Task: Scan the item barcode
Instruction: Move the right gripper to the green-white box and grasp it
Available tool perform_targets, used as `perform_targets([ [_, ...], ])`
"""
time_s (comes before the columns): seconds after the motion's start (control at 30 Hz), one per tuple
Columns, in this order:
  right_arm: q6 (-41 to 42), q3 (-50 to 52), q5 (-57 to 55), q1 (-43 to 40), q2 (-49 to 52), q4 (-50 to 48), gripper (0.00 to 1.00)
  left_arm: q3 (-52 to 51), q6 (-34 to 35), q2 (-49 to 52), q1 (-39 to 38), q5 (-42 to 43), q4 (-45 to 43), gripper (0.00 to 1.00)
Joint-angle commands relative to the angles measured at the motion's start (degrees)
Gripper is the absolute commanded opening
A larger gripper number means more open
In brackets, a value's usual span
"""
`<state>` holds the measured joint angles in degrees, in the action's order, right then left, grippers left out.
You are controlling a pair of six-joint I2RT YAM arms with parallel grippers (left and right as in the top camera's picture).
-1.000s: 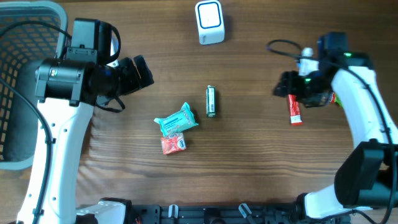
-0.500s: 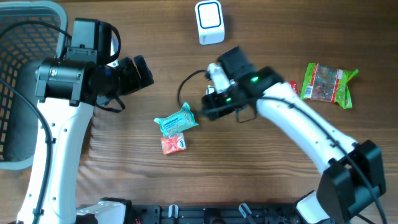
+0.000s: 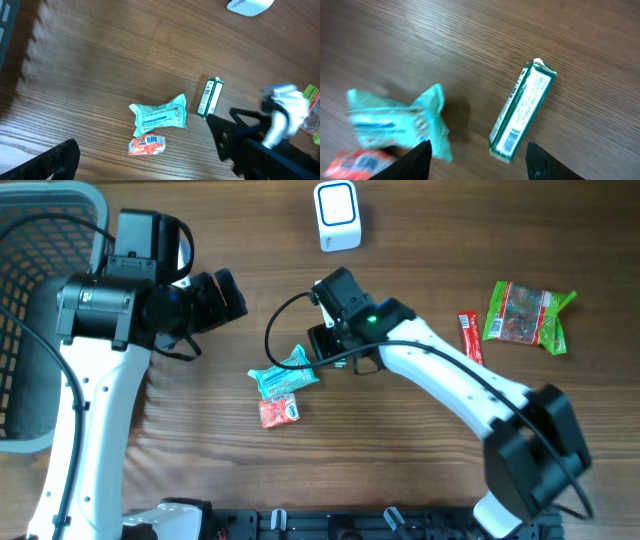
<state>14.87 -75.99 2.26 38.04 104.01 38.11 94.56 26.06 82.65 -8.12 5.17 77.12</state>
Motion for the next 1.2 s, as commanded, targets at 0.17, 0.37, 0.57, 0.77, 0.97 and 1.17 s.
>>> perform_targets([
  [0.17, 3.3, 0.3, 3.0, -5.9, 10.7, -4.9, 0.59, 0.3, 0.0, 0.0, 0.4, -0.6, 0.0, 1.00],
  [0.37, 3.1, 0.3, 3.1, -7.6, 11.5, -4.7, 0.36, 0.3, 0.0, 0.0, 0.4, -0.6, 0.0, 1.00],
  [0.57, 0.0, 0.2, 1.6, -10.8, 8.7, -2.5, 0.20, 0.3, 0.0, 0.0, 0.4, -0.6, 0.0, 1.00],
  [0.77, -1.5, 0.2, 1.2, -16.0, 5.3, 3.2, 0.20, 0.3, 0.0, 0.0, 0.4, -0.5, 0.0, 1.00],
  [0.97, -1.9, 0.3, 1.2, -20.9, 5.0, 8.8, 0.25, 0.3, 0.0, 0.0, 0.4, -0.6, 0.0, 1.00],
  [1.17, -4.0, 0.3, 1.2, -21.6, 5.1, 9.1, 0.59, 0.3, 0.0, 0.0, 0.4, -0.5, 0.0, 1.00],
])
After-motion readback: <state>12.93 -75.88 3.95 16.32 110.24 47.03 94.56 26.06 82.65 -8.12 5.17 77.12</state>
